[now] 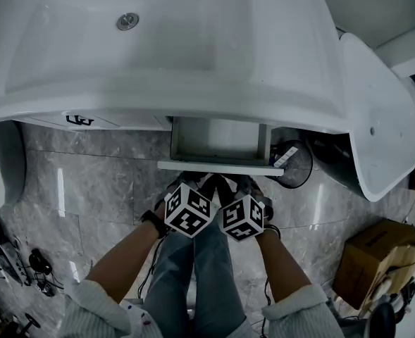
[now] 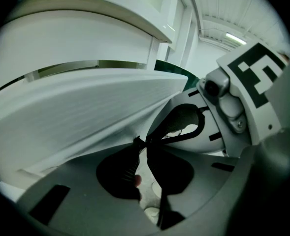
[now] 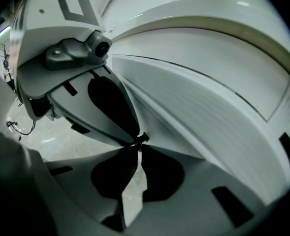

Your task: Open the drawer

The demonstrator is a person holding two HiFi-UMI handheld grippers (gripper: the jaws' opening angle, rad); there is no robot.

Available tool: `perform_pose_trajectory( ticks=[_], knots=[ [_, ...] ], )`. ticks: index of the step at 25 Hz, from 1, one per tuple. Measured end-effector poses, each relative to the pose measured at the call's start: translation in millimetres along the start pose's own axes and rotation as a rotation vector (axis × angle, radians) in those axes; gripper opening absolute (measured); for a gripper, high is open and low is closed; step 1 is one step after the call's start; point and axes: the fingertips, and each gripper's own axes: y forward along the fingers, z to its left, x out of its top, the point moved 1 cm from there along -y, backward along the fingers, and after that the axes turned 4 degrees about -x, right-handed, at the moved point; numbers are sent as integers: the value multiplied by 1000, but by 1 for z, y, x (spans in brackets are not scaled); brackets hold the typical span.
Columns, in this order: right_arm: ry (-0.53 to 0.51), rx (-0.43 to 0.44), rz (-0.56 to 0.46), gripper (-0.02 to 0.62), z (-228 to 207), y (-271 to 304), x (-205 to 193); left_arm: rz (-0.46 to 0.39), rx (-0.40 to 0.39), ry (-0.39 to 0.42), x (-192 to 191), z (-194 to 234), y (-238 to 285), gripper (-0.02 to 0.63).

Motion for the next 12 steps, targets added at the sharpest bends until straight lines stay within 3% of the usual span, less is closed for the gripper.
perform_pose_trajectory(
  ticks=[12],
  knots=[
    [9,-1,17,28,7,-5,-3,-11,4,-40,-6,-7,-4,44]
  ],
)
